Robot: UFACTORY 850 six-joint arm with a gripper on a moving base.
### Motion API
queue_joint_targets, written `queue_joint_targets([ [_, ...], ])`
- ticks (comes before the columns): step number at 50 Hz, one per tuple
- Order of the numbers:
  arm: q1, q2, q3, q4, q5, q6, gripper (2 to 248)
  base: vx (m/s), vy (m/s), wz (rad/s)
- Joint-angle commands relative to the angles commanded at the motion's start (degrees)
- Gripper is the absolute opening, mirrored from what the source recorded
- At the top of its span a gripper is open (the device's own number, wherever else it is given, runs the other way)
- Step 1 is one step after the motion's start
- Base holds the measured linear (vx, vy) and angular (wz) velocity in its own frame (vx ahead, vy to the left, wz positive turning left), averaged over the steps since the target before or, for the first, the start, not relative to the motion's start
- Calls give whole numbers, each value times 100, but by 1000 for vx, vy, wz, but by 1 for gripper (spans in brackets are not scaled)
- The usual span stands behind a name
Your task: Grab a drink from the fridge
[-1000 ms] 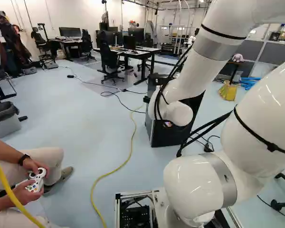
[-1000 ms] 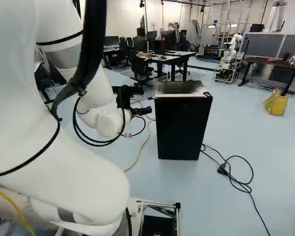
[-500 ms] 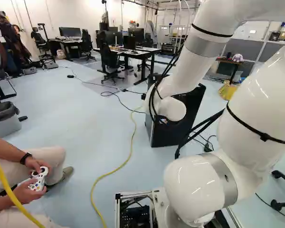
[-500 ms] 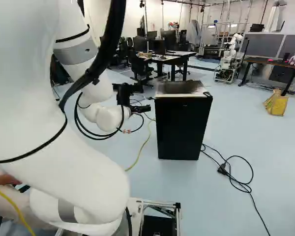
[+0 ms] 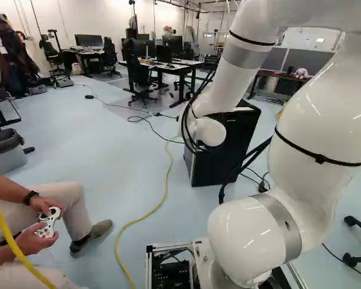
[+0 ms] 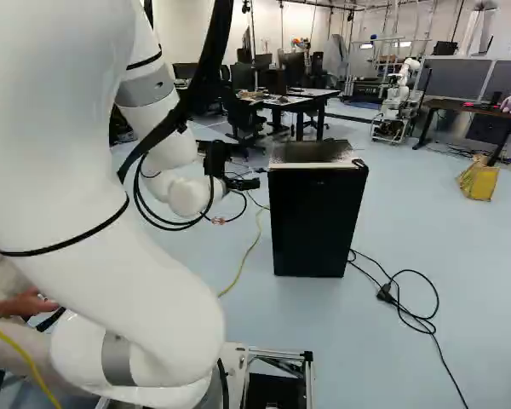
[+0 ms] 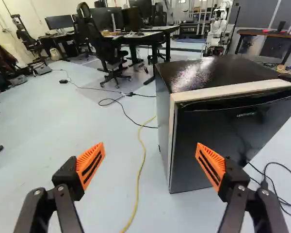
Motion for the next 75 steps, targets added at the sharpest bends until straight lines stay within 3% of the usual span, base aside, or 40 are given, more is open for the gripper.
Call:
queue_joint_targets([
  [45, -29, -1311, -1136, 840, 73, 0, 247, 0, 0, 0],
  [75, -41, -1947, -1434, 1414, 417, 0, 247, 0, 0, 0],
])
